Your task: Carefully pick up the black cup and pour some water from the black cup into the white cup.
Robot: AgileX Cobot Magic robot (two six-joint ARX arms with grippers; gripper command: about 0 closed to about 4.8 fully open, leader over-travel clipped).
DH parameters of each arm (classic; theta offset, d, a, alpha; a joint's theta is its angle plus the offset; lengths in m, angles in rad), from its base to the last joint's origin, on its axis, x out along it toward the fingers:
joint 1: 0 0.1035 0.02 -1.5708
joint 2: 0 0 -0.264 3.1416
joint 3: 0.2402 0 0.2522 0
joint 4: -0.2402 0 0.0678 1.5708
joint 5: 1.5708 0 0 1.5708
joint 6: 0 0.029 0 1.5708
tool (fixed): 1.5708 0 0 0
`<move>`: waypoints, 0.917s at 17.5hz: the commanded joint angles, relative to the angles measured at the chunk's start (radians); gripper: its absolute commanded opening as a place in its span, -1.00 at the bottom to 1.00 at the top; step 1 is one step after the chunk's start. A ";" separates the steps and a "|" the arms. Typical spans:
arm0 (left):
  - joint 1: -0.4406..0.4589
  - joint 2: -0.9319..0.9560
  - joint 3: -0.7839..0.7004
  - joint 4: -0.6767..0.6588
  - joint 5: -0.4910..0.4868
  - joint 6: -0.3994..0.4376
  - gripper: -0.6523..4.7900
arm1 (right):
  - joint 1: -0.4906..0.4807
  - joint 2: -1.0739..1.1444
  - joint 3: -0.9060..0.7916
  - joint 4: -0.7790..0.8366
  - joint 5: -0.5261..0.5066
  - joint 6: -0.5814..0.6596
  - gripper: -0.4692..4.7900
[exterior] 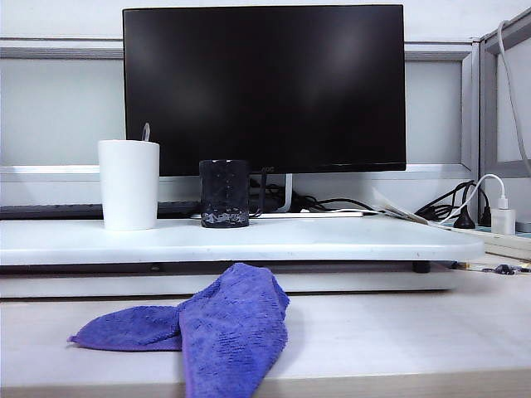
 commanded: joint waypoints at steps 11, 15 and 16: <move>0.000 0.756 0.329 0.045 0.280 -0.068 1.00 | 0.348 0.842 0.387 0.010 -0.187 -0.148 0.46; -0.074 1.011 0.378 0.174 0.333 -0.066 1.00 | 0.369 0.960 0.391 0.026 -0.191 -0.148 0.46; -0.113 1.090 0.394 0.180 0.329 -0.066 1.00 | 0.382 1.001 0.391 0.053 -0.190 -0.151 0.46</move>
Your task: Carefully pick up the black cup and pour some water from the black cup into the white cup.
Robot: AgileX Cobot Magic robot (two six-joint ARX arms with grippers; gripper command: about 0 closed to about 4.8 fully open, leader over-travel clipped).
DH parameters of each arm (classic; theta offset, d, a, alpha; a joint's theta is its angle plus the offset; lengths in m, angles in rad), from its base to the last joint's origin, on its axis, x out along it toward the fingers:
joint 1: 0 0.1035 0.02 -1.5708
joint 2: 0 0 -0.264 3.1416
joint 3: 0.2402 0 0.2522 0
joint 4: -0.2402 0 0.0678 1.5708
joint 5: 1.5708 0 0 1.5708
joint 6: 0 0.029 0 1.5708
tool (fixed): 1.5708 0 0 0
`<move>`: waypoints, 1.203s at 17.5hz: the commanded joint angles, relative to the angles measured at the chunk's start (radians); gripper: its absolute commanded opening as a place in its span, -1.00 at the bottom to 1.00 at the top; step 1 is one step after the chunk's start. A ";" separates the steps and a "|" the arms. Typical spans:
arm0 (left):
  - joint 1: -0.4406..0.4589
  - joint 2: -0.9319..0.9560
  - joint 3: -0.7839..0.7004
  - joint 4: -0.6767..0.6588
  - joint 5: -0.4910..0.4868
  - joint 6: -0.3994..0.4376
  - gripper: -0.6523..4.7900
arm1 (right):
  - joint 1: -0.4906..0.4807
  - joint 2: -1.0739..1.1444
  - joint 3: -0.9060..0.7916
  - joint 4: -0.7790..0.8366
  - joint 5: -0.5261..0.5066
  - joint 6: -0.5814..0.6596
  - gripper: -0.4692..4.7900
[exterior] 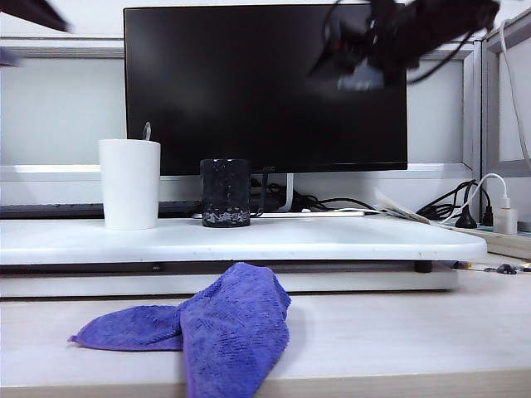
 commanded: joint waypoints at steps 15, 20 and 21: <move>-0.151 0.199 0.036 0.214 -0.284 0.031 1.00 | 0.080 0.469 0.251 0.125 0.004 -0.015 0.46; -0.154 0.263 0.036 0.237 -0.280 0.070 1.00 | 0.090 0.508 0.251 0.267 0.049 -0.038 0.35; -0.154 0.299 0.036 0.253 -0.280 0.103 1.00 | 0.090 0.518 0.252 0.302 0.067 -0.038 0.35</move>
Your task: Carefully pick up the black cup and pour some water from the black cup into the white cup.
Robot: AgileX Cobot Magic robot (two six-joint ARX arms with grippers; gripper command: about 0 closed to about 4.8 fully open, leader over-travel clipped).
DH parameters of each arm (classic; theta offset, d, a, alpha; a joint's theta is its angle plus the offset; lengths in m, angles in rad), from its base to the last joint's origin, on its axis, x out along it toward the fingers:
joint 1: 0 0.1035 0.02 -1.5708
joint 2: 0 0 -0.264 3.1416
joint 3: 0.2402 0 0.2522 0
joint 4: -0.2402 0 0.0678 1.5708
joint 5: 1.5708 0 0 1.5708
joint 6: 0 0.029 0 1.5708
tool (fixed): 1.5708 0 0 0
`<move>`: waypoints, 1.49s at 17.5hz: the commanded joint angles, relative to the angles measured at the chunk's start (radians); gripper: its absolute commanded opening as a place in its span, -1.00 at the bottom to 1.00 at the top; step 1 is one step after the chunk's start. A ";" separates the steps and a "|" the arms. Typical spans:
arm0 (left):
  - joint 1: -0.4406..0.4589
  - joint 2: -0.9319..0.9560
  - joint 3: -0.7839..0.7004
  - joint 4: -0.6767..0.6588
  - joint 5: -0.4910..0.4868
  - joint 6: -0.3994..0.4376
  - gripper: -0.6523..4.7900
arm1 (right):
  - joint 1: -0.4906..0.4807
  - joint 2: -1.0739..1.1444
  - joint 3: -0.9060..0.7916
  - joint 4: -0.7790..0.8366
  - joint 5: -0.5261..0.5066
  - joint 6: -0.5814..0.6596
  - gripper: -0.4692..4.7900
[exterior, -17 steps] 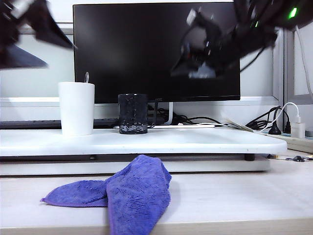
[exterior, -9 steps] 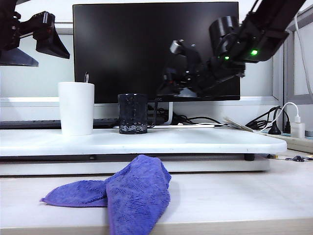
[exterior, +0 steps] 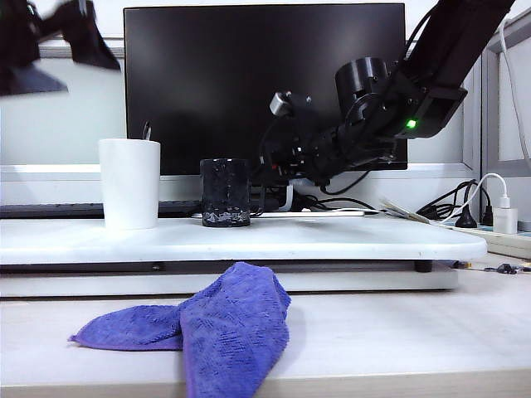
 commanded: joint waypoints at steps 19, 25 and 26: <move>0.000 0.092 0.001 0.073 0.013 0.118 1.00 | 0.029 0.135 0.063 0.251 0.068 0.108 -0.71; 0.000 0.092 0.001 0.072 0.013 0.117 1.00 | 0.033 0.134 0.063 0.250 0.068 0.108 -0.84; 0.000 0.092 0.001 0.072 0.013 0.114 1.00 | 0.033 0.132 0.063 0.250 0.067 0.108 -0.84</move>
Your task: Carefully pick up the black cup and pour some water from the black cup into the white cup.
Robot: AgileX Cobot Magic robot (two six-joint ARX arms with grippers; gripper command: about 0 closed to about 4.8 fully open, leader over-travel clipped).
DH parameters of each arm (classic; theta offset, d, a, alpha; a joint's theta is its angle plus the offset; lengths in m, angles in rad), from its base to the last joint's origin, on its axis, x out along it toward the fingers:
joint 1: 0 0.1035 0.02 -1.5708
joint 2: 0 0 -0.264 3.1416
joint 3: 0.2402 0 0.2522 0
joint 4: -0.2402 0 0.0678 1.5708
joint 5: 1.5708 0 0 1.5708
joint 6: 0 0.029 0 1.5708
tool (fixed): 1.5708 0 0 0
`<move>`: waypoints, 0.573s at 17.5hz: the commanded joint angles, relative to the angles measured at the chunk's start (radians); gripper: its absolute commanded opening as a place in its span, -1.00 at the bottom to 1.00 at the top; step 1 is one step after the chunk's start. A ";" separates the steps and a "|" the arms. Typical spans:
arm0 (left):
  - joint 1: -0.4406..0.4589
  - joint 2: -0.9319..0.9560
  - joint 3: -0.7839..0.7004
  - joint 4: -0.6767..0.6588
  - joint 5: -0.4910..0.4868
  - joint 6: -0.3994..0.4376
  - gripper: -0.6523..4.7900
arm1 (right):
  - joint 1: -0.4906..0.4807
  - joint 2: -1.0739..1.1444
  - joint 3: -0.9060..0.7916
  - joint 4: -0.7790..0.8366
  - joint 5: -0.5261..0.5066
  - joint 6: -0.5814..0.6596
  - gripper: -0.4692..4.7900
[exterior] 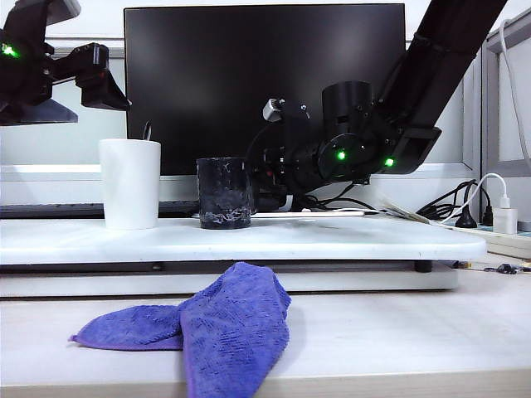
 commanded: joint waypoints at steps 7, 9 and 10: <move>0.001 -0.013 0.003 0.020 0.013 -0.004 1.00 | 0.002 -0.117 0.016 -0.087 -0.035 0.031 -0.84; 0.001 -0.022 0.003 0.019 0.013 -0.005 1.00 | 0.008 -0.151 0.079 -0.171 -0.056 0.031 -0.84; 0.001 -0.027 0.002 0.019 0.013 -0.005 1.00 | 0.010 -0.157 0.127 -0.219 -0.068 0.030 -0.84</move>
